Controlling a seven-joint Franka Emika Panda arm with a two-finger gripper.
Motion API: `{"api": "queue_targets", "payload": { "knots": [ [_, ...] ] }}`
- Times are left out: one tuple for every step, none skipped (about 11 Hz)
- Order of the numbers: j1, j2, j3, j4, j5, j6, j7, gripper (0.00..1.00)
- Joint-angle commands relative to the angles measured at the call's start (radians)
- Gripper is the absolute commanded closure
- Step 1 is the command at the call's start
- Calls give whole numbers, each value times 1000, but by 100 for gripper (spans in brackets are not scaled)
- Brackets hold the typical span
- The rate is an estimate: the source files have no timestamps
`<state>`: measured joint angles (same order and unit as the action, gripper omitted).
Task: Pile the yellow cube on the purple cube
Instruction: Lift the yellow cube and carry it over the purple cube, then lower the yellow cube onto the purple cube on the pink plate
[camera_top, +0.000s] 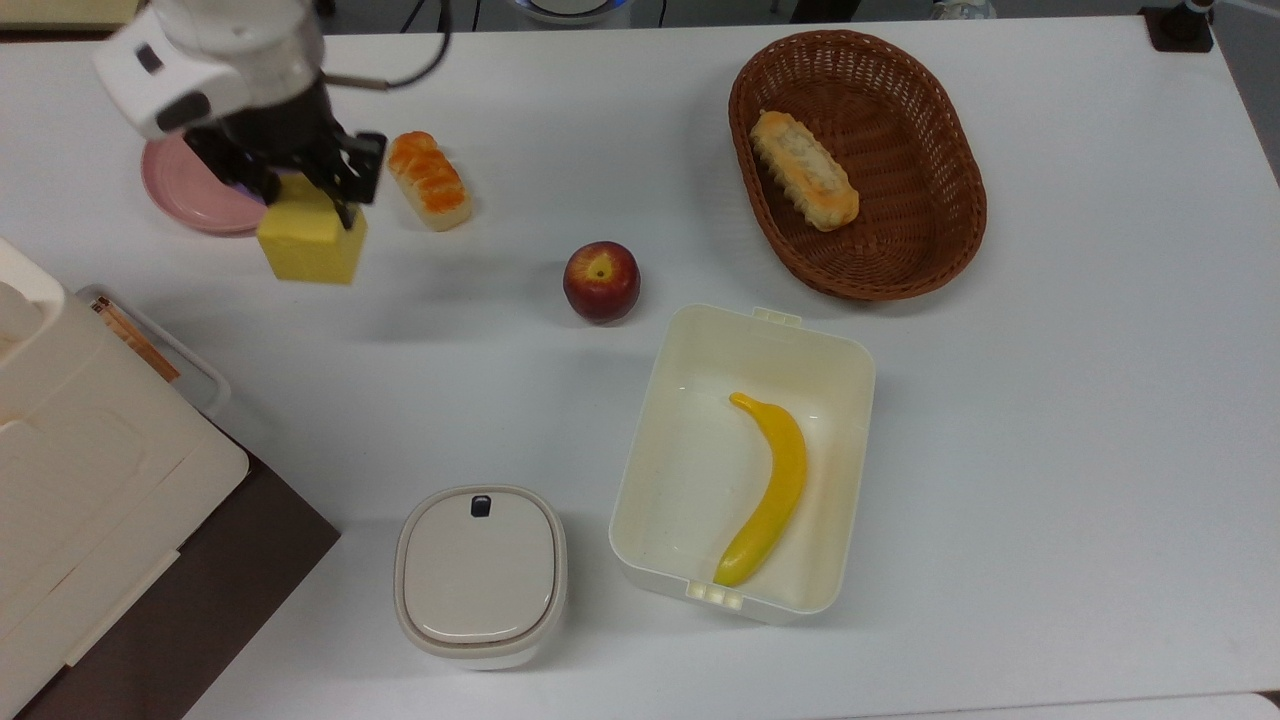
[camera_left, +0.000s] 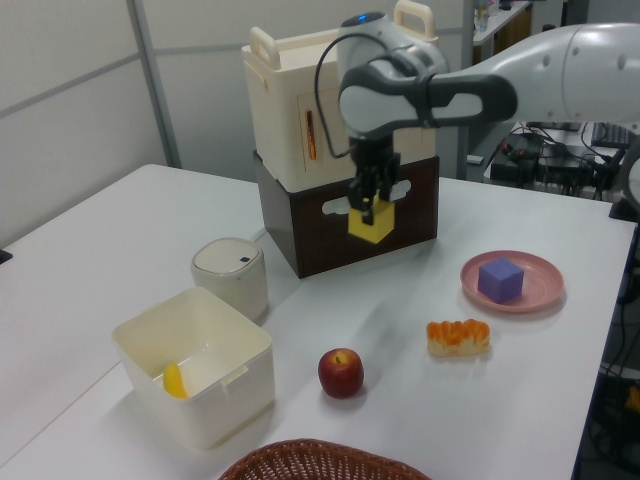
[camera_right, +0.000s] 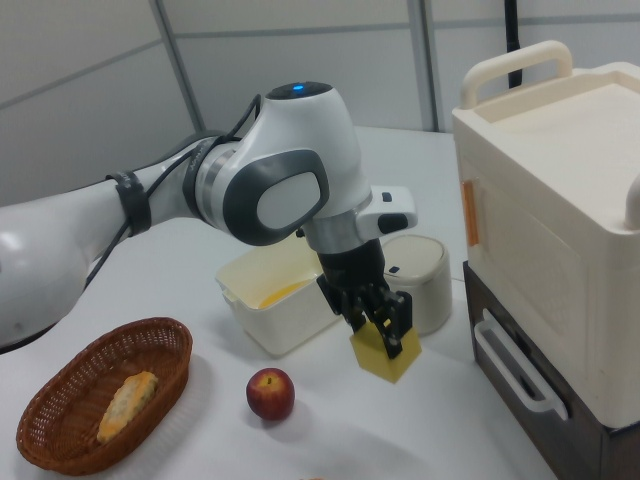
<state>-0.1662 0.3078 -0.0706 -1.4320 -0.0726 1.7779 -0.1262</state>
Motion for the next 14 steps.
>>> {"api": "queue_targets", "payload": {
  "knots": [
    [-1,-168,-64,-190,-3,0,-169,100],
    [-13,-208,-78,-232,-1,0,-212,99],
    [-38,-243,-78,-278,-1,0,-254,99],
    [-59,-263,-78,-319,-1,0,-294,99],
    [-84,-268,-78,-350,-1,-2,-329,99],
    [-111,-269,-80,-387,-4,0,-369,99],
    [-140,-266,-80,-398,-6,1,-415,99],
    [-165,-254,-78,-398,-6,0,-449,99],
    [-185,-239,-80,-396,-7,-2,-482,96],
    [-200,-221,-80,-395,-12,-2,-528,95],
    [-219,-199,-80,-393,-19,0,-568,95],
    [-228,-182,-80,-390,-32,1,-596,95],
    [-236,-165,-80,-386,-54,0,-627,94],
    [-236,-150,-80,-386,-79,0,-663,89]
  ]
}}
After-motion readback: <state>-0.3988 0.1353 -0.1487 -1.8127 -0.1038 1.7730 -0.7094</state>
